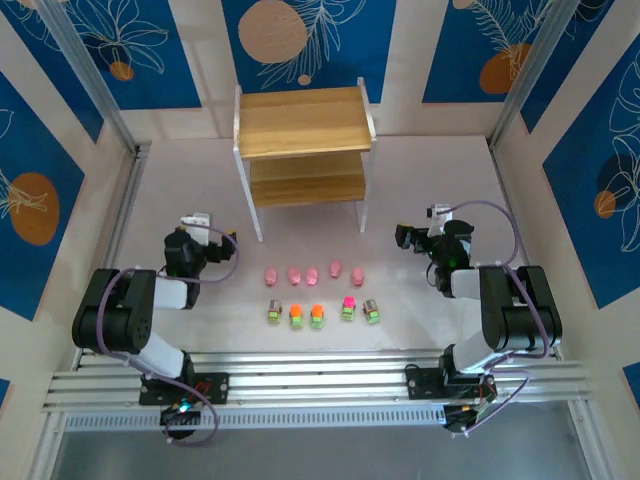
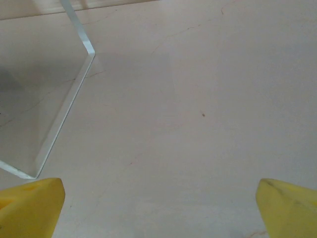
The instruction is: Place and organize the plastic toys onto the shelf
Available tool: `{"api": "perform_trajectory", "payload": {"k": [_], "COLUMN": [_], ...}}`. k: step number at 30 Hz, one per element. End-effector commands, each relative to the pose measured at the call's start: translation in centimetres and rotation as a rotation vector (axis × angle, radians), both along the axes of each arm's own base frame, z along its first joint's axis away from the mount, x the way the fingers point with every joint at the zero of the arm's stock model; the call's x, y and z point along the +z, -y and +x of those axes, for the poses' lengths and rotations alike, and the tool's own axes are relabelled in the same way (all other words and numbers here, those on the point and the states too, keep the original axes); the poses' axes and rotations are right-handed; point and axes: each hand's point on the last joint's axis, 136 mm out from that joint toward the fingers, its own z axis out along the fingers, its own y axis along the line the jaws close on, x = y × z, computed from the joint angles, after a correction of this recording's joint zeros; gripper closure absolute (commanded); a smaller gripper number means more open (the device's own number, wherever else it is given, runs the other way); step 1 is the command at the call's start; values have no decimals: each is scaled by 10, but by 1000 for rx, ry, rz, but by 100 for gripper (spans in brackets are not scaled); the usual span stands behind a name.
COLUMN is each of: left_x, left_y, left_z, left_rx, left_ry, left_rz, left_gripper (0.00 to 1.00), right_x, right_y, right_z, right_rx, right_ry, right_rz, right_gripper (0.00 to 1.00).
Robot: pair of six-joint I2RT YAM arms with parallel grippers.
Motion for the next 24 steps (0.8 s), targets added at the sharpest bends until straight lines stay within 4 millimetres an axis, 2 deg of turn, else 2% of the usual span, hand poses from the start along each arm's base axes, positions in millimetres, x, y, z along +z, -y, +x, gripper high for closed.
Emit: {"api": "perform_trajectory", "payload": {"k": [1,24], "left_x": [6,5], "left_y": [-1,-2], "left_z": [6,6], "left_rx": [-7,-8], "left_ry": [20,19], "left_rz": [2,-1], "left_gripper": [0,0], "right_x": [12,12], "right_y": [-3,-1], "right_z": [7,6], "right_rx": [16,25], "right_ry": [51,50], "right_rz": [-16,17], "right_gripper": [1,1]}}
